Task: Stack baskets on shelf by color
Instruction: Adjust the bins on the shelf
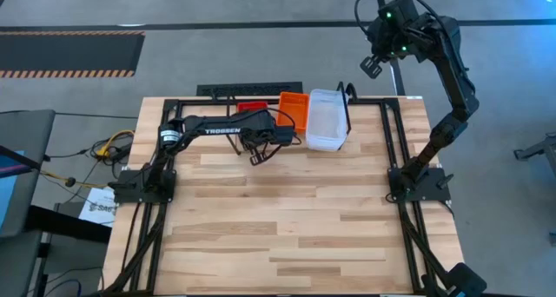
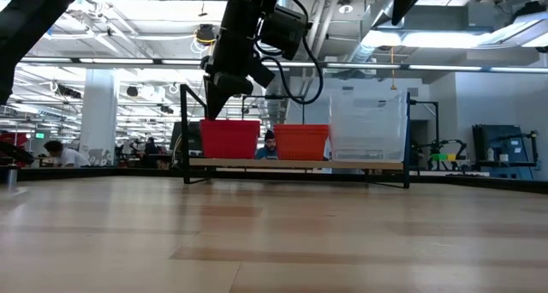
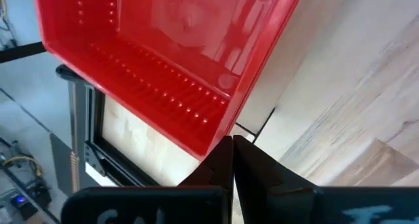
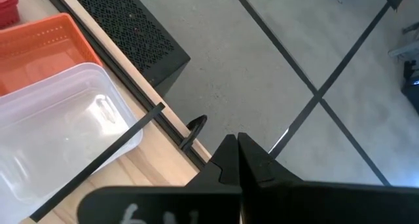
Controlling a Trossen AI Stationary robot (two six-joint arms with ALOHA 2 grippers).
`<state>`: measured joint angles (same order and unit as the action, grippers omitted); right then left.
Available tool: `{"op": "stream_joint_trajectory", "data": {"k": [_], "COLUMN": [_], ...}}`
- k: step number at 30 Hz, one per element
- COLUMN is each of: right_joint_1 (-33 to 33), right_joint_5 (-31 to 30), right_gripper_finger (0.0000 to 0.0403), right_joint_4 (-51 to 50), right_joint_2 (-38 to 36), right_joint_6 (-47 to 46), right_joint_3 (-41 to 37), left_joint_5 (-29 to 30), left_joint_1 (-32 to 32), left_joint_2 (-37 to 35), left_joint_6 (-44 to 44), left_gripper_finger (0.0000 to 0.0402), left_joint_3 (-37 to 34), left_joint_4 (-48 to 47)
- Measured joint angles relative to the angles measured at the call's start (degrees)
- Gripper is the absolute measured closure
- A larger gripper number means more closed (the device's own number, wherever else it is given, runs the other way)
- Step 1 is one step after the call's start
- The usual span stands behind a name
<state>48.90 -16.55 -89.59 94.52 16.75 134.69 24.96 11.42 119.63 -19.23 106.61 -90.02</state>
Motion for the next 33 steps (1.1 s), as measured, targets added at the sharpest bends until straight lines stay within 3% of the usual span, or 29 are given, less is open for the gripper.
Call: {"op": "stream_joint_trajectory", "data": {"k": [6, 15, 25, 28, 33], "right_joint_1": [0.00, 0.00, 0.00, 0.00, 0.00], "right_joint_5": [0.06, 0.08, 0.19, 0.22, 0.71], "right_gripper_finger": [0.0402, 0.0402, 0.0402, 0.0402, 0.0402], "right_joint_4": [0.01, 0.01, 0.00, 0.01, -0.01], "right_joint_2": [0.00, -0.02, -0.02, -0.02, -0.02], "right_joint_6": [0.29, 0.29, 0.24, -0.14, -0.37], "right_joint_3": [0.00, 0.00, 0.00, 0.00, 0.00], "left_joint_5": [-0.27, -2.09, 0.63, -3.93, -17.87], "left_joint_1": [-1.51, -5.18, -0.83, 1.97, 6.08], "left_joint_2": [-1.16, -1.90, -1.86, -1.86, -1.83], "left_joint_6": [-0.40, 14.28, 17.39, 20.32, 26.75], "left_gripper_finger": [0.0401, 0.0401, 0.0401, 0.0401, 0.0401], "left_joint_3": [0.02, 0.04, 1.65, 3.56, 6.64], "left_joint_4": [0.57, 6.18, 14.80, 18.89, 28.58]}}
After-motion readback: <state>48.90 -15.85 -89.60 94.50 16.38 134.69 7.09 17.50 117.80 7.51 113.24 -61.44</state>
